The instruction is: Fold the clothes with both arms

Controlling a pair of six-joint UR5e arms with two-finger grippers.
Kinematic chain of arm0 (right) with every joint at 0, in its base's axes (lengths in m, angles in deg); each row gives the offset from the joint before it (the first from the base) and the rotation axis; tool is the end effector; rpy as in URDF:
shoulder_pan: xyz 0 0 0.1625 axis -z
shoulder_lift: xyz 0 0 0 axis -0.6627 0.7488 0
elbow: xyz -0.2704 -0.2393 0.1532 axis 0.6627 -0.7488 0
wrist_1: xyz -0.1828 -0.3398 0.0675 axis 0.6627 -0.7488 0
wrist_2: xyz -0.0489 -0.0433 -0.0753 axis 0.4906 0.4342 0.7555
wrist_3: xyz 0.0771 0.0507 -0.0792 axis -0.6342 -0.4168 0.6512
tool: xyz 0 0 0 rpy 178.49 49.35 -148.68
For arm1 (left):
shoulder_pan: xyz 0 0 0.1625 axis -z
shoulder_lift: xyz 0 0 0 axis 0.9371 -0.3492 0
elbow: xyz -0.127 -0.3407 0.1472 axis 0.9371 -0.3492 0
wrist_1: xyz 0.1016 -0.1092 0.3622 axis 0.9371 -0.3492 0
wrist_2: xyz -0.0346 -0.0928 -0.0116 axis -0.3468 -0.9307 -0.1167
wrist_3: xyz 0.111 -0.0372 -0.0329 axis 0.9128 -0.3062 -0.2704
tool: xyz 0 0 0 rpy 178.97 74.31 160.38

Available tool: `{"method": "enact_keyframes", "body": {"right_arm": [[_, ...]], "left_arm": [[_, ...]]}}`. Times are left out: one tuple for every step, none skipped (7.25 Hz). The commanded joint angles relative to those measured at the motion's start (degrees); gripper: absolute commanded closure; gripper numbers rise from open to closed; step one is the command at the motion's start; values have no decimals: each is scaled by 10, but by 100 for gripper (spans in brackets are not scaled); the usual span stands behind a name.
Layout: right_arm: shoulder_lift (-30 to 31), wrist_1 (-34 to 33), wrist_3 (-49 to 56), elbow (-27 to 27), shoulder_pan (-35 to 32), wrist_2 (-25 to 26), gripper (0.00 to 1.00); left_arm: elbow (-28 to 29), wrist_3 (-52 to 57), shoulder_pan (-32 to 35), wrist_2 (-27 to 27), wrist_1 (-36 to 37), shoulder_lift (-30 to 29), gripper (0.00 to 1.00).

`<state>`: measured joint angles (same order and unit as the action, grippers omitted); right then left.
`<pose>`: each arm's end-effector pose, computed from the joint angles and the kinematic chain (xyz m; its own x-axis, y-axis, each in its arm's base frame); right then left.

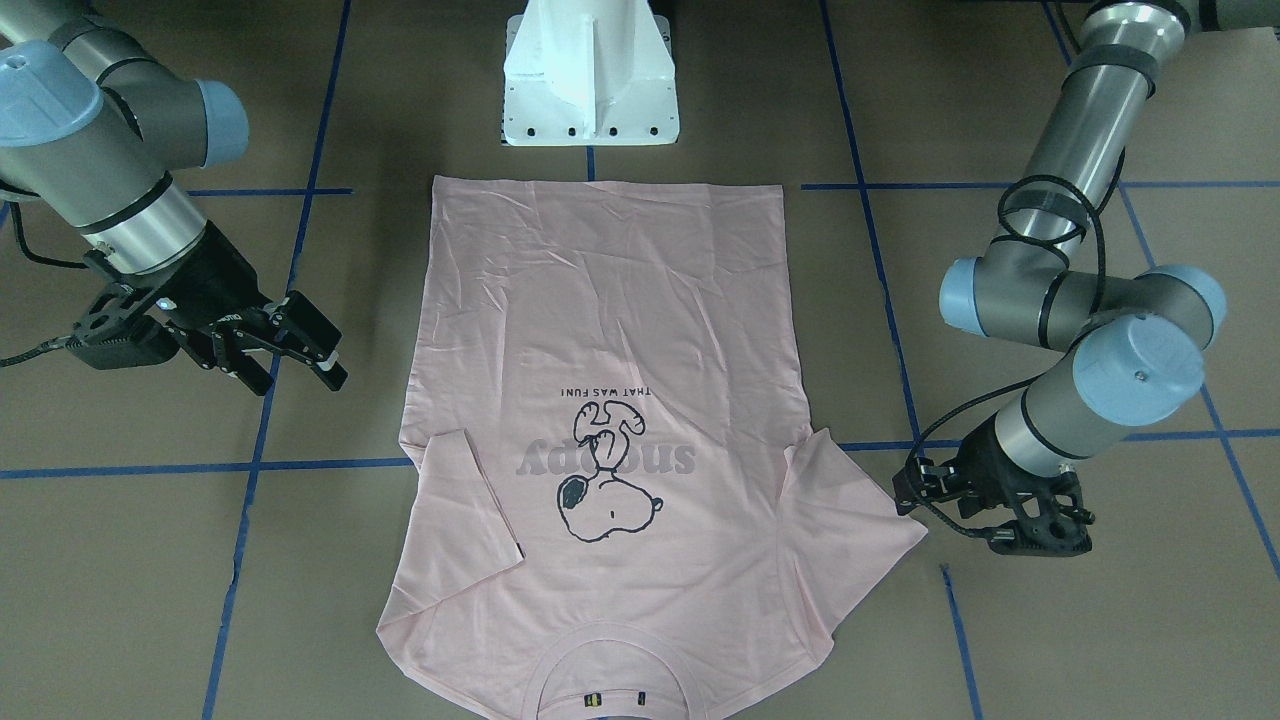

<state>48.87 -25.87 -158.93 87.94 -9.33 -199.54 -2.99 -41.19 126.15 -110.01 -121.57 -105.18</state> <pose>-0.3096 -0.5076 0.3222 0.3981 0.1337 0.9075 -0.3681 0.9295 0.0245 0.3570 -0.6539 0.4294 0.6051 0.0708 -0.7930 0.0690 0.9876 0.1409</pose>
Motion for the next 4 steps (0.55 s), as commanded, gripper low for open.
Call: {"method": "enact_keyframes", "body": {"right_arm": [[2,0,0,0,0,-1,0],[2,0,0,0,0,-1,0],[2,0,0,3,0,-1,0],[2,0,0,4,0,-1,0]], "left_arm": [[33,0,-9,17,-20,-12,26],[39,0,-13,51,-22,-15,30],[39,0,-13,52,-21,-15,39],[40,0,-13,52,-21,-19,48]]}}
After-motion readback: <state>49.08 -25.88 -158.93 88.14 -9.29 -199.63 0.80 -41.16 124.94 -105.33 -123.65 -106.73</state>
